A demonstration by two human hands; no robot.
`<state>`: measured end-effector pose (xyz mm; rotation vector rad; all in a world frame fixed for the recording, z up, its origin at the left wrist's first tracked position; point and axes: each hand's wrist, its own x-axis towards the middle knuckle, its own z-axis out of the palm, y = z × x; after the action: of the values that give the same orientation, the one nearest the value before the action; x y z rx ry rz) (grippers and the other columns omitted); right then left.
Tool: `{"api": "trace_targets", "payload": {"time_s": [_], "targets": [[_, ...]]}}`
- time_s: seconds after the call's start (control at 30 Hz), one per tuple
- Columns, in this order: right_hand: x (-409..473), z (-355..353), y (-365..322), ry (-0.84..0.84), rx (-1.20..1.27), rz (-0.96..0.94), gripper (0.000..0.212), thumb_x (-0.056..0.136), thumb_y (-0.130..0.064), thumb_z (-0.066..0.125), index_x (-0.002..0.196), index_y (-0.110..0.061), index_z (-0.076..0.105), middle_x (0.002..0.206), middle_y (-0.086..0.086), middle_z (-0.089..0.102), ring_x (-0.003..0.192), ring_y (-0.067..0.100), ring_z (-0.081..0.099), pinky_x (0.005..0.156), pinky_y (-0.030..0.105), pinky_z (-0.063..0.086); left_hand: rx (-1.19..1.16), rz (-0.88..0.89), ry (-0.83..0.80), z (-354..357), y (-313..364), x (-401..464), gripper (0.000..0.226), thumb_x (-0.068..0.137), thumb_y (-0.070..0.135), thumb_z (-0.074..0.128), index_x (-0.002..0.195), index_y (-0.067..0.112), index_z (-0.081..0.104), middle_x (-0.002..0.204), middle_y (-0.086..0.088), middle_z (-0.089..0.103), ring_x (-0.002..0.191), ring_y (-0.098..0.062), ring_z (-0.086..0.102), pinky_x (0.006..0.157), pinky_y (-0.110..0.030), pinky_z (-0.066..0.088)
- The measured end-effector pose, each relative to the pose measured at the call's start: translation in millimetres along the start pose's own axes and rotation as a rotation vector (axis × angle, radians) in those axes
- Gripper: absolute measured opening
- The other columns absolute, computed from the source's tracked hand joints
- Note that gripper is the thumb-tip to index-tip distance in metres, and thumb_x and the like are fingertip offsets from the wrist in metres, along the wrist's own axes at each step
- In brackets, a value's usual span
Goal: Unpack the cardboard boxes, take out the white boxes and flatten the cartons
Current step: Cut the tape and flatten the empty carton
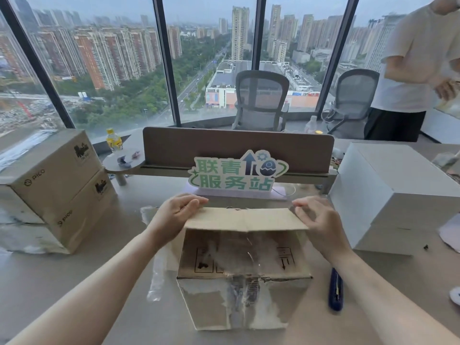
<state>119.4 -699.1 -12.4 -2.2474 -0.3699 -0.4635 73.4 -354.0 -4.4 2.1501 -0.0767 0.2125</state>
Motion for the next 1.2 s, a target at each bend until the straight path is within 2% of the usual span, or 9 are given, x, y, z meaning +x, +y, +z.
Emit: {"api": "trace_targets", "payload": {"time_s": [0.13,0.27,0.43,0.57,0.73,0.83,1.07,1.13,1.2], "targets": [[-31,-5,9,0.063,0.069,0.047,0.021,0.089,-0.003,0.066,0.092,-0.023,0.072,0.096,-0.015,0.068,0.093,0.008,0.062,0.083,0.030,0.052,0.107,0.021,0.279,-4,-12,-25,0.026,0.099,0.019,0.053,0.121,0.018,0.067,0.117,0.006,0.066,0.108,-0.005,0.058,0.097,-0.024,0.044],[-49,0,-1,-0.039,0.236,0.059,0.019,0.090,-0.005,0.067,0.097,-0.020,0.074,0.101,-0.013,0.068,0.092,0.010,0.066,0.077,0.024,0.054,0.209,0.035,0.419,11,-9,-51,0.020,0.092,0.013,0.065,0.109,0.022,0.067,0.106,0.010,0.062,0.090,-0.004,0.057,0.087,-0.032,0.051],[-69,5,-8,-0.334,0.637,0.293,0.042,0.096,-0.018,0.058,0.134,-0.034,0.055,0.137,-0.024,0.055,0.129,-0.010,0.044,0.105,0.012,0.037,-0.223,-0.096,0.194,33,-10,-78,0.037,0.088,0.042,0.057,0.125,0.047,0.062,0.127,0.026,0.053,0.116,0.002,0.054,0.108,-0.036,0.042],[-55,4,4,-0.451,0.538,0.301,0.058,0.095,-0.032,0.061,0.141,-0.057,0.037,0.147,-0.028,0.039,0.136,-0.012,0.031,0.116,0.028,0.025,-0.051,-0.154,-0.015,20,1,-67,0.067,0.079,0.056,0.053,0.138,0.070,0.025,0.126,0.027,0.043,0.101,-0.006,0.060,0.097,-0.037,0.050],[-25,10,7,-0.543,0.304,0.325,0.069,0.077,-0.065,0.057,0.139,-0.068,0.025,0.149,-0.020,0.037,0.141,0.010,0.033,0.120,0.046,0.024,0.083,-0.269,-0.063,17,11,-44,0.086,0.067,0.067,0.049,0.147,0.056,0.021,0.120,0.006,0.043,0.101,-0.010,0.054,0.094,-0.035,0.051],[-19,18,15,-0.565,0.323,0.374,0.065,0.073,-0.071,0.058,0.131,-0.074,0.029,0.138,-0.004,0.050,0.125,0.018,0.053,0.110,0.046,0.040,-0.021,-0.314,-0.037,22,8,-42,0.083,0.072,0.057,0.053,0.150,0.045,0.026,0.122,0.003,0.043,0.106,-0.013,0.054,0.092,-0.034,0.052],[-47,9,13,-0.422,0.667,0.461,0.045,0.099,-0.029,0.051,0.141,-0.040,0.041,0.121,-0.011,0.069,0.104,0.008,0.069,0.077,0.021,0.055,-0.370,-0.317,0.102,26,-6,-62,0.057,0.087,0.045,0.056,0.142,0.034,0.047,0.133,0.010,0.059,0.117,-0.012,0.061,0.097,-0.033,0.050],[-62,9,17,-0.414,0.745,0.482,0.048,0.093,-0.041,0.053,0.139,-0.030,0.047,0.105,-0.004,0.075,0.091,0.008,0.072,0.070,0.017,0.054,-0.430,-0.342,0.137,30,-9,-73,0.031,0.101,0.030,0.050,0.131,0.033,0.055,0.120,0.008,0.069,0.106,-0.011,0.068,0.080,-0.025,0.056],[-75,13,24,-0.430,0.778,0.531,0.083,0.072,-0.068,0.070,0.141,-0.026,0.049,0.101,-0.002,0.076,0.091,0.009,0.071,0.071,0.018,0.053,-0.469,-0.377,0.101,35,-14,-83,0.030,0.103,0.029,0.045,0.130,0.034,0.055,0.115,0.012,0.071,0.103,-0.005,0.068,0.074,-0.018,0.055]]}}
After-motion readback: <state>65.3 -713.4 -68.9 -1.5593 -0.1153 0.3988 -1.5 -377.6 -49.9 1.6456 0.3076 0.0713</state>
